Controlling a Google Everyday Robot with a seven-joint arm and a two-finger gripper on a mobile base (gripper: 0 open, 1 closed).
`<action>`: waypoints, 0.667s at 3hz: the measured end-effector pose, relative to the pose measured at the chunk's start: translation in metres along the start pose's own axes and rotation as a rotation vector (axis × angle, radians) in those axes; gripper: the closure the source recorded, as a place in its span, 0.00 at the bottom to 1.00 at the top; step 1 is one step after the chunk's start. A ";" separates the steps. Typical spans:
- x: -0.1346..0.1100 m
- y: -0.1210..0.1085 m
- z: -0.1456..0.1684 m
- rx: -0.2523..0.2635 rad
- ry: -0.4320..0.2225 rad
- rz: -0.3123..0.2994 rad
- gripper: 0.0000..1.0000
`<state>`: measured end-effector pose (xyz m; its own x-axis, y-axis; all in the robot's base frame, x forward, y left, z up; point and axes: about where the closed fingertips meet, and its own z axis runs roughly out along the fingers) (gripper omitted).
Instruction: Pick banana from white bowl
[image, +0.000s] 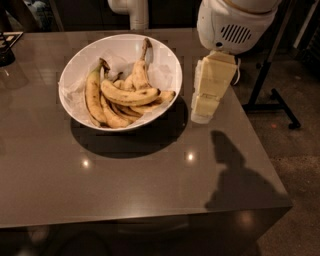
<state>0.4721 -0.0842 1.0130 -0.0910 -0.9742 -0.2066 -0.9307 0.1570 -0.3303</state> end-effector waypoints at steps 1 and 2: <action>-0.035 -0.004 0.007 0.040 0.032 -0.080 0.00; -0.037 -0.005 0.006 0.044 0.027 -0.080 0.00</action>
Offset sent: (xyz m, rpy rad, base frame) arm 0.0094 0.0292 -0.0038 -0.0571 -0.0249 0.0471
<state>0.4818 -0.0483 1.0166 -0.0274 -0.9878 -0.1532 -0.9188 0.0853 -0.3853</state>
